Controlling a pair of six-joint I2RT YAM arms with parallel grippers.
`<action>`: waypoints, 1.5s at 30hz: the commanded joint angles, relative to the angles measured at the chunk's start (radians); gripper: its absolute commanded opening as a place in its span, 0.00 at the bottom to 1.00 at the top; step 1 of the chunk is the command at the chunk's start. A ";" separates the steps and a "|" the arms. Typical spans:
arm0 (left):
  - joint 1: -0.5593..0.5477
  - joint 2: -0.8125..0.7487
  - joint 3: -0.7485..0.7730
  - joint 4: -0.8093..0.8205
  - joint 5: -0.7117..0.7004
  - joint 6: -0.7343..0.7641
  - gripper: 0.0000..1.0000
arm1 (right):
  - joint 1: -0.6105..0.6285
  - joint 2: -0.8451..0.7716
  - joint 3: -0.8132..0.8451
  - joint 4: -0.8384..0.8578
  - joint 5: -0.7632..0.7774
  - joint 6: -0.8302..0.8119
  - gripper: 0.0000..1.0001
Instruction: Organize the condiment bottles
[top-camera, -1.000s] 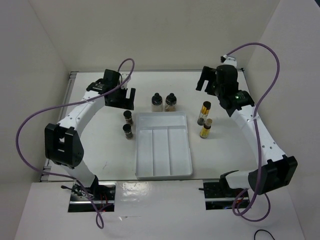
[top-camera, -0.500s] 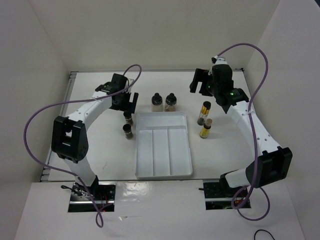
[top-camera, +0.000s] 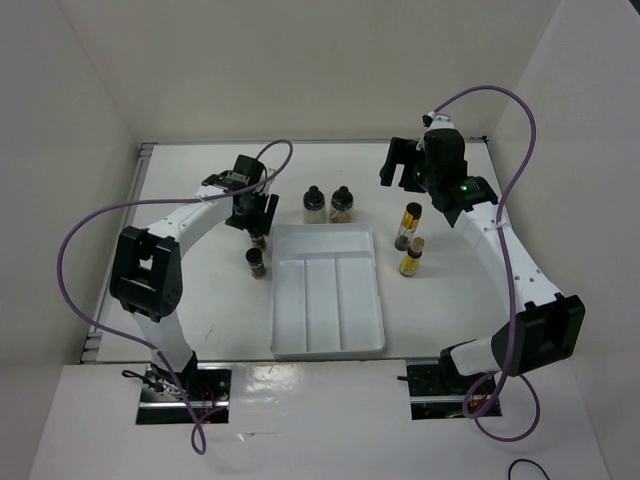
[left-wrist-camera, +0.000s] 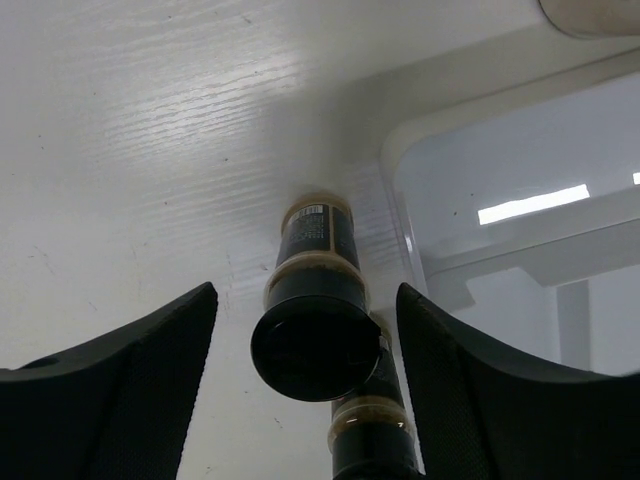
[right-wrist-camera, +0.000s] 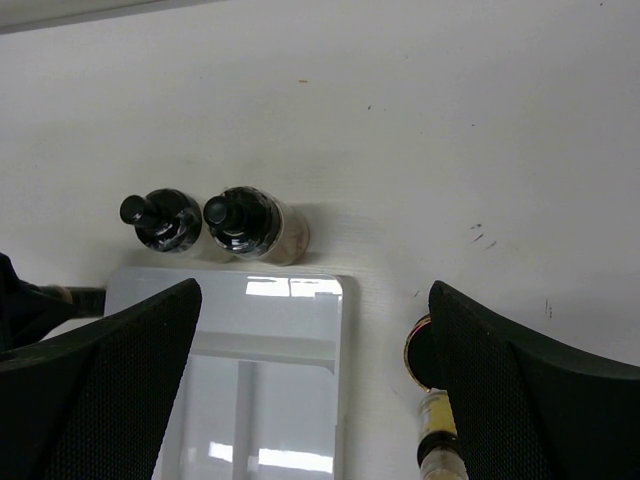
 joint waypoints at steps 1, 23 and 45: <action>-0.005 0.017 -0.008 0.015 -0.020 -0.019 0.73 | 0.004 -0.010 0.011 0.015 0.008 -0.014 0.99; -0.005 -0.124 0.144 -0.078 -0.084 -0.039 0.24 | 0.004 -0.057 -0.025 0.006 0.035 0.014 0.99; -0.198 -0.213 0.141 -0.212 0.143 0.011 0.27 | 0.004 -0.010 0.002 -0.012 0.068 0.014 0.99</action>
